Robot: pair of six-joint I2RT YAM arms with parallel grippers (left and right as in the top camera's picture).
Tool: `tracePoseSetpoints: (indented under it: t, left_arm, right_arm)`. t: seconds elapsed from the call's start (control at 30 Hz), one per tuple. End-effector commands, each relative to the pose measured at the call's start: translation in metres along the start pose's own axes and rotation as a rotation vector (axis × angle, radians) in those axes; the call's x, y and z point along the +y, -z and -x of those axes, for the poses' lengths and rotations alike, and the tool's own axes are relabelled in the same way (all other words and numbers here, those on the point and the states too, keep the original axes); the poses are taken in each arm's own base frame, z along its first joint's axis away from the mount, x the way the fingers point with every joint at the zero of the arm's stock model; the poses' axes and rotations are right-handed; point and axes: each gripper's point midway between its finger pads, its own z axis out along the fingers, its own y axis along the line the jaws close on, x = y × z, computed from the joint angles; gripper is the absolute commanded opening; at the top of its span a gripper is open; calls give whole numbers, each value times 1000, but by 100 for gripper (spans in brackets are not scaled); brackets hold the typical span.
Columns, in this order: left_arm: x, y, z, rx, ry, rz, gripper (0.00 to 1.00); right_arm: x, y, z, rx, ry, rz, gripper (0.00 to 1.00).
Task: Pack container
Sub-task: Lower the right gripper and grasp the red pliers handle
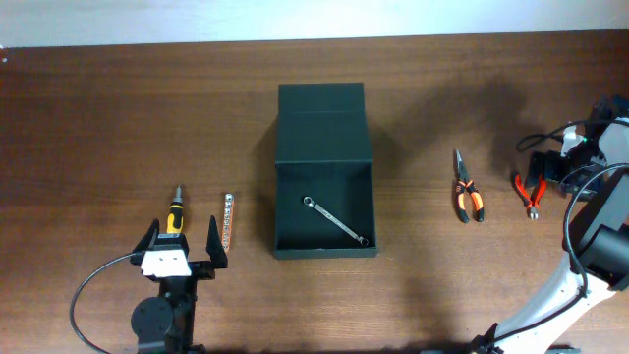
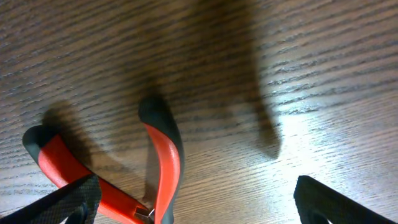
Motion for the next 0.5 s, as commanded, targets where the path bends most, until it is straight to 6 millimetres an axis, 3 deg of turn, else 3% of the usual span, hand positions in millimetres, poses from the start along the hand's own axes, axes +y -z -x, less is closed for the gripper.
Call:
tracePoseSetpoints:
  t: [0.0, 0.47]
  left_arm:
    - [0, 0, -1, 1, -4, -5, 99]
    - [0, 0, -1, 1, -4, -5, 99]
  right_arm:
    - [-11, 4, -3, -3, -36, -24, 99]
    - [-6, -3, -13, 29, -67, 5, 99]
